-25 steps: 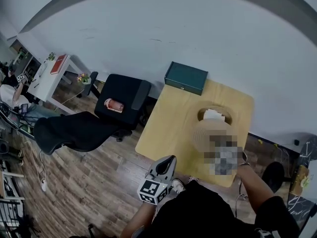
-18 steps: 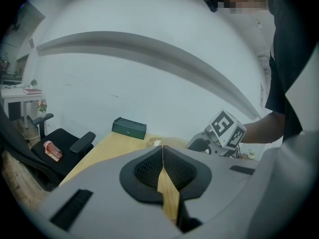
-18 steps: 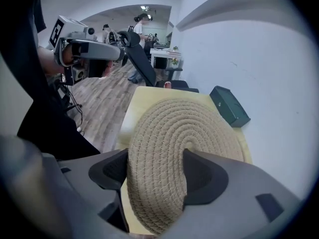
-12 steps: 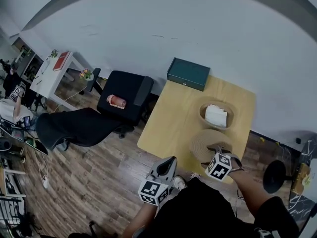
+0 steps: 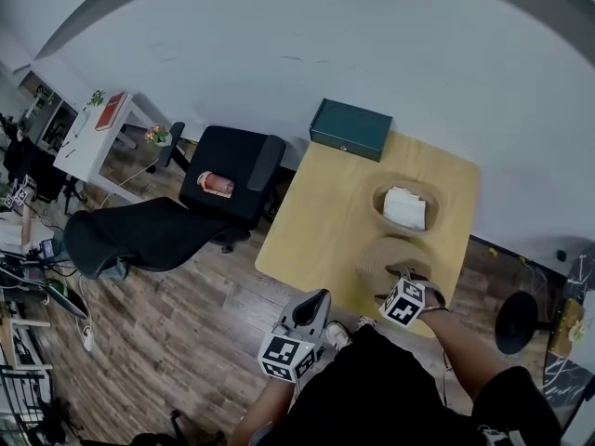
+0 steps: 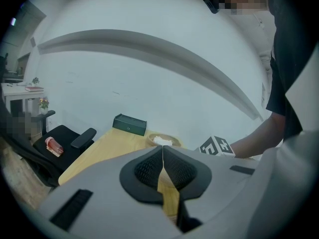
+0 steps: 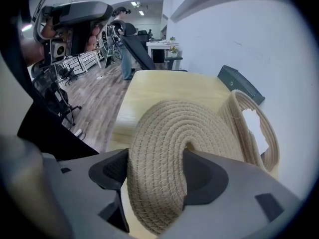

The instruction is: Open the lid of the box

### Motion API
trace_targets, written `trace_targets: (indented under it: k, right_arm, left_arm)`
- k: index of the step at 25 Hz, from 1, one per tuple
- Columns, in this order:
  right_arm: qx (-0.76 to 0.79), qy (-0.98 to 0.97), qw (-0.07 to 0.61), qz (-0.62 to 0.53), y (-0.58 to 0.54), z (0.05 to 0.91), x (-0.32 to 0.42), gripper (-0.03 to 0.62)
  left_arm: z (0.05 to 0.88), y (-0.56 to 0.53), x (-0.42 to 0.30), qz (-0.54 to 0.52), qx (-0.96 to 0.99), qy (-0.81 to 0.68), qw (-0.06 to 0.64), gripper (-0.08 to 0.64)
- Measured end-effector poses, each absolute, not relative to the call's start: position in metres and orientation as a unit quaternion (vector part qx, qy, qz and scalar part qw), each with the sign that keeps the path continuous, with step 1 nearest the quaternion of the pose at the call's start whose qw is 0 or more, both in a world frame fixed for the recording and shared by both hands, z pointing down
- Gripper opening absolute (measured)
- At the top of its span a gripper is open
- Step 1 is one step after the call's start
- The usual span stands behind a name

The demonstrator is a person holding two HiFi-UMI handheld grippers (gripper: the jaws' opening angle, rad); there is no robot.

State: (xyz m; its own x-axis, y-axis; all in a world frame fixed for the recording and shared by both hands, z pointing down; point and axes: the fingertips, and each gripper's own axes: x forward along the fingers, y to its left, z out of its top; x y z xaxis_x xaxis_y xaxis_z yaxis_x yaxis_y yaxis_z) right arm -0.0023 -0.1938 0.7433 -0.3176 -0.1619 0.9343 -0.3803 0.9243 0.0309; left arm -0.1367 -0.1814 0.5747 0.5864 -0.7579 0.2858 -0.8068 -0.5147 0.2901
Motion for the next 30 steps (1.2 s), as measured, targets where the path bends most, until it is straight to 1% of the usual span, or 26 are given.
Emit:
trace_targets:
  k: [8, 12, 14, 16, 23, 30]
  right_arm:
    - [0.151, -0.802, 0.569, 0.105, -0.195, 0.769, -0.005, 0.347]
    - [0.163, -0.811, 0.552, 0.102, -0.197, 0.768, -0.007, 0.346]
    - [0.172, -0.814, 0.545, 0.109, -0.198, 0.764, -0.009, 0.365]
    - [0.181, -0.819, 0.534, 0.108, -0.199, 0.754, -0.011, 0.367]
    - [0.226, -0.851, 0.464, 0.095, -0.207, 0.683, -0.02, 0.367]
    - [0.283, -0.886, 0.36, 0.072, -0.233, 0.603, -0.025, 0.359]
  left_arm:
    - [0.579, -0.184, -0.132, 0.062, 0.868, -0.449, 0.203, 0.021]
    - [0.58, -0.187, -0.13, 0.062, 0.868, -0.45, 0.203, 0.021]
    - [0.581, -0.186, -0.131, 0.062, 0.867, -0.451, 0.203, 0.021]
    - [0.581, -0.185, -0.129, 0.062, 0.867, -0.45, 0.205, 0.021]
    - [0.571, -0.191, -0.118, 0.059, 0.875, -0.438, 0.195, 0.021]
    - [0.556, -0.208, -0.107, 0.055, 0.883, -0.43, 0.182, 0.021]
